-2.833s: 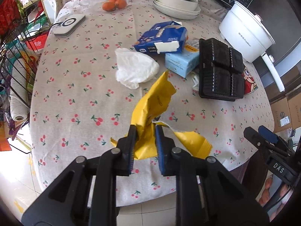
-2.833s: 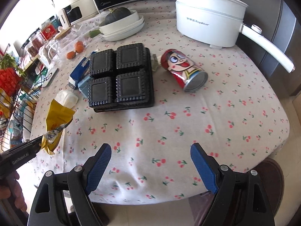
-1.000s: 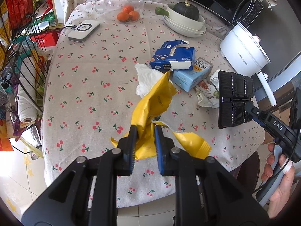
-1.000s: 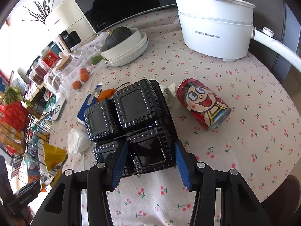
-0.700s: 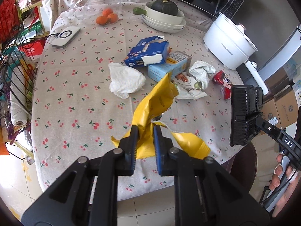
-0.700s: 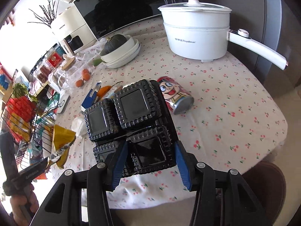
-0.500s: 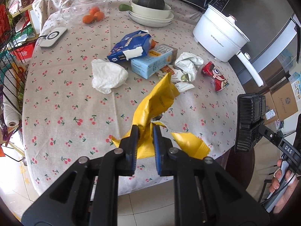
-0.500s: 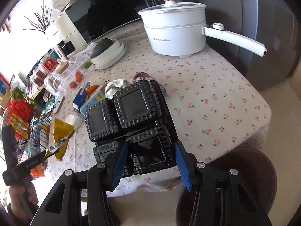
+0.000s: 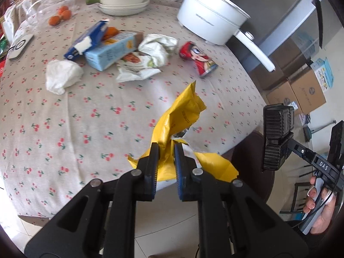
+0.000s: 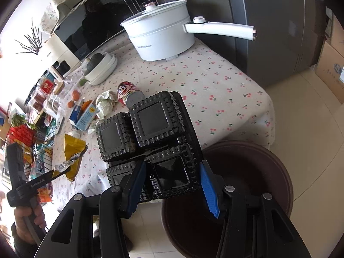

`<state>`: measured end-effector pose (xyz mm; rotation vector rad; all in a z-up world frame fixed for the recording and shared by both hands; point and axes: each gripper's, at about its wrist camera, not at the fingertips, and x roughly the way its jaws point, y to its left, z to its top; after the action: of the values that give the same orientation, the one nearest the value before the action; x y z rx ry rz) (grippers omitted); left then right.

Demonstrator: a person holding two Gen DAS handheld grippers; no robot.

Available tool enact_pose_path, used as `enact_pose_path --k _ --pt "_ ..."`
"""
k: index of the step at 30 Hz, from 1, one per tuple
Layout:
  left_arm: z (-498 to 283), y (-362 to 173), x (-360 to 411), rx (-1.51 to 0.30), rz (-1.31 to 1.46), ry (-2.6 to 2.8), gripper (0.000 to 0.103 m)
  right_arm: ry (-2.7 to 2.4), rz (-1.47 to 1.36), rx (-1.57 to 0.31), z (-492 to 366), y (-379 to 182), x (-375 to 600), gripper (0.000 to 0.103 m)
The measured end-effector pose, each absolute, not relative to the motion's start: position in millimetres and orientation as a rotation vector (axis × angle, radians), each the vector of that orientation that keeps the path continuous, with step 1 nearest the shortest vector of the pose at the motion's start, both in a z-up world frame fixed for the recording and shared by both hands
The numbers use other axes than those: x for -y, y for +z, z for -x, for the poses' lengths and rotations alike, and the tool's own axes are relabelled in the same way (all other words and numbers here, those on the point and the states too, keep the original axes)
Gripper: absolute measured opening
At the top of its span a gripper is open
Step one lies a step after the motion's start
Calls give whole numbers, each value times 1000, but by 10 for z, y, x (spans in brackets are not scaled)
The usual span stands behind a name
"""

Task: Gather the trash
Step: 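Drop the wrapper and the black tray into the bin with both tools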

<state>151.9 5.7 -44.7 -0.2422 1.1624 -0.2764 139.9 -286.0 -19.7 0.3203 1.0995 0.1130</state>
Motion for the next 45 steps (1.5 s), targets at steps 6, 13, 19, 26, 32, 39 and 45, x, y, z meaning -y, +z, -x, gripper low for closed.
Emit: enact_pose_path --k 6,13,19,26,32,39,45 --pt "-1384 -477 743 -1183 145 -434 16 37 -333 -1104 -1097 -222 3291 52" --pt "-1239 -648 1495 -1221 31 -569 16 -55 -370 -1113 -707 -309 3831 52" --pt "-1222 -783 1833 -1242 -33 -596 23 -115 -396 -1139 -471 -419 4204 52" --pt "-1224 -701 1809 -1157 -78 -527 77 -117 -384 -1173 -430 -515 4298 53" --pt "-1223 -663 1651 -1138 -103 -502 79 -95 -367 -1191 -464 -564 4247 53" --pt "-1244 -621 1325 -1147 -65 -435 81 -78 -340 -1221 -552 -614 4103 53" --pt "-1253 -584 939 -1159 -5 -362 83 -70 -341 -1221 -669 -604 3959 67"
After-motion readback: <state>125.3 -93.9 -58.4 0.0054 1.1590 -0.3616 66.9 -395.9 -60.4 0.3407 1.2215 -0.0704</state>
